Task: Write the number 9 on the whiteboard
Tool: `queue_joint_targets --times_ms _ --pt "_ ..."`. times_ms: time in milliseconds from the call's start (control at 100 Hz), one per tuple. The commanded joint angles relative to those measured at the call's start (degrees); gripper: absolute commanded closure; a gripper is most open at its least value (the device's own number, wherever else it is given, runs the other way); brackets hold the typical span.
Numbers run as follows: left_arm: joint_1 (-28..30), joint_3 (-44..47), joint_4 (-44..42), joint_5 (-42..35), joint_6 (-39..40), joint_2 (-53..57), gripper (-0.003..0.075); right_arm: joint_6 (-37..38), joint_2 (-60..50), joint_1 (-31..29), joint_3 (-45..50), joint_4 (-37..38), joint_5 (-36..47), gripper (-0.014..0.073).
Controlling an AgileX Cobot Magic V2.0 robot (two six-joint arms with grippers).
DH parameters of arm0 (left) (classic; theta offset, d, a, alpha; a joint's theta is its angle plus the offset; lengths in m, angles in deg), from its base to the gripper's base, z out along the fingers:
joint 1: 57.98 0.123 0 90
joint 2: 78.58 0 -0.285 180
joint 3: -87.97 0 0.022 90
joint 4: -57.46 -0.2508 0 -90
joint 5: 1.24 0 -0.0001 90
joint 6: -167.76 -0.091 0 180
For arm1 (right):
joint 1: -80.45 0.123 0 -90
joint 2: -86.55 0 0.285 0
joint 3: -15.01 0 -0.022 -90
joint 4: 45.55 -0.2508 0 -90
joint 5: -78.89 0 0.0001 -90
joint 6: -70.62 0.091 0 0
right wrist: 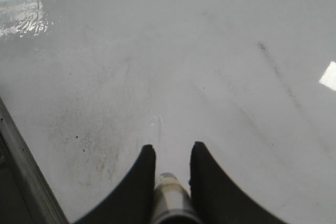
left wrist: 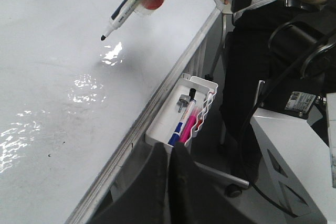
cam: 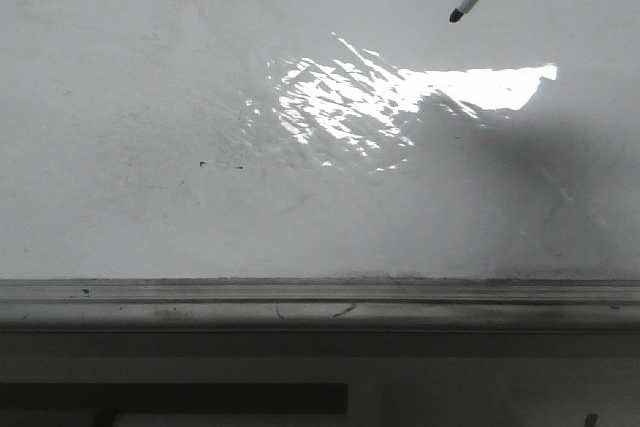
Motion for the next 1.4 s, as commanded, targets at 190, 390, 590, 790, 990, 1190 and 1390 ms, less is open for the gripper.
queue_joint_targets --times_ms 190,390,590,790,990,1190,1390 --pt "0.0 1.3 4.9 -2.6 0.7 -0.1 0.0741 0.0 -0.1 -0.3 -1.6 -1.2 4.5 0.0626" --pt "0.0 1.7 5.3 -2.3 0.7 -0.1 0.0741 0.0 -0.1 -0.3 -1.6 -1.4 4.5 0.0626" --pt "0.0 1.7 5.3 -1.9 0.7 -0.1 0.0741 0.0 -0.1 -0.3 -1.6 -1.4 4.5 0.0626" --pt "0.0 1.7 5.3 -1.9 0.7 -0.1 0.0741 0.0 -0.1 -0.3 -1.6 -2.5 4.5 0.0626" --pt "0.0 1.7 5.3 -2.6 0.7 -0.1 0.0741 0.0 -0.1 -0.3 -1.6 -2.5 4.5 0.0626" --pt "0.0 1.7 5.3 -4.3 0.7 -0.1 0.0741 0.0 -0.1 -0.3 -1.6 -2.5 4.5 0.0626" --pt "0.0 1.7 5.3 -4.6 0.7 -0.1 0.0741 0.0 -0.1 -0.3 -1.6 -2.5 4.5 0.0626"
